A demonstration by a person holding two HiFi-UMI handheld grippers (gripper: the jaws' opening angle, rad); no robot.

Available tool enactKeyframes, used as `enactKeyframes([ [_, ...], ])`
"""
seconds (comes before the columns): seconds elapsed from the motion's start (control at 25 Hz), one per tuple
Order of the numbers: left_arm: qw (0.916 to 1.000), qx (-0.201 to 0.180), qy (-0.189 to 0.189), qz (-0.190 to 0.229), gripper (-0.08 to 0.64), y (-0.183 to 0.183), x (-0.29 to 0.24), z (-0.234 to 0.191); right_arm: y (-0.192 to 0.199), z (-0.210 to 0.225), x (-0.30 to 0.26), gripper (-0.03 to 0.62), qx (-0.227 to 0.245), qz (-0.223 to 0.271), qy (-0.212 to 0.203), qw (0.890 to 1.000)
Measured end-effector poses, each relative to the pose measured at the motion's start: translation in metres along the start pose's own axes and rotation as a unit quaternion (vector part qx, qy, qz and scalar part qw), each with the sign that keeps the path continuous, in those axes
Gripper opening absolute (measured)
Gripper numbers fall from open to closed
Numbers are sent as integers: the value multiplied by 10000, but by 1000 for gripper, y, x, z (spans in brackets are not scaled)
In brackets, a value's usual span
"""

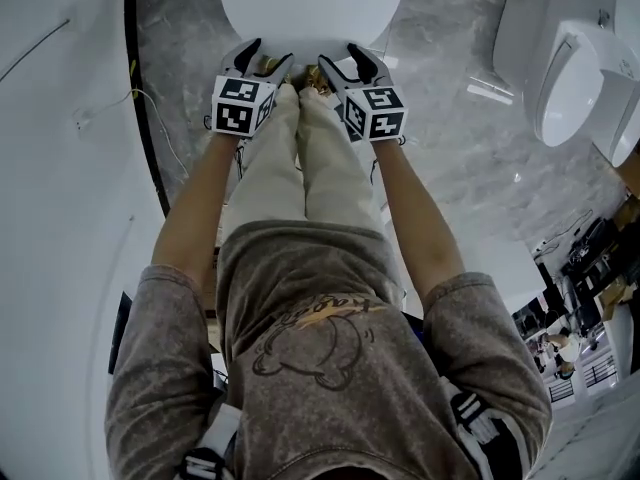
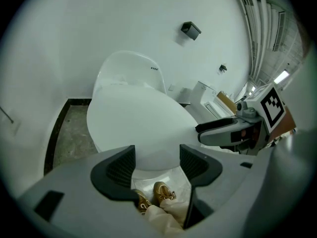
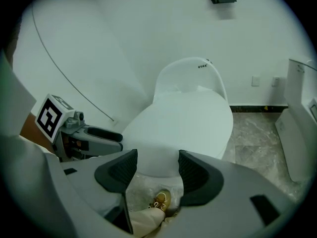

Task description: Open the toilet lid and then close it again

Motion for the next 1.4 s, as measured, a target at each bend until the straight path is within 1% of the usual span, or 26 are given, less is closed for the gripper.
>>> enactKeyframes([
  [0.16,9997,113,8,-193,287,22,-23,-6,22,15,-20,263,-79,-72,92,9999],
  [0.28,9995,190,-35,-263,287,36,-38,-11,34,24,-34,238,-108,-170,118,9997],
  [0.44,9991,224,-128,-348,287,47,-54,-14,44,34,-48,235,-184,-260,144,9994],
  [0.56,9989,237,-159,-373,287,53,-62,-17,50,38,-58,235,-323,-266,205,9989],
  [0.64,9989,173,-219,-385,285,55,-64,-19,52,40,-63,235,-316,-266,248,9988],
  [0.72,9986,140,-275,-433,268,57,-64,-19,54,39,-63,224,-285,-274,273,9988],
  [0.84,9978,270,-222,-565,268,51,-64,-20,47,39,-61,224,-302,-415,247,9984],
  [0.92,9980,373,-173,-488,268,35,-56,-18,31,36,-51,222,-265,-322,272,9988],
  [1.04,9994,299,-186,-60,268,-4,-31,-8,-4,26,-21,221,-136,60,325,9994],
  [1.2,9983,249,-130,512,268,-70,21,10,-67,3,35,221,159,556,255,9980],
  [1.28,9960,136,-65,883,268,-110,53,20,-103,-9,71,220,280,920,251,9950],
  [1.4,9902,-159,-9,1388,268,-167,110,36,-149,-32,128,215,398,1458,227,9883],
])
Point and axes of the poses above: the fingertips, and each gripper's own axes: x backward along the fingers, z to its right, y out of its underside, the point moved 8 cm from there along x, backward along the fingers, and after that the axes turned 7 degrees about -x, right-handed, at the moved point
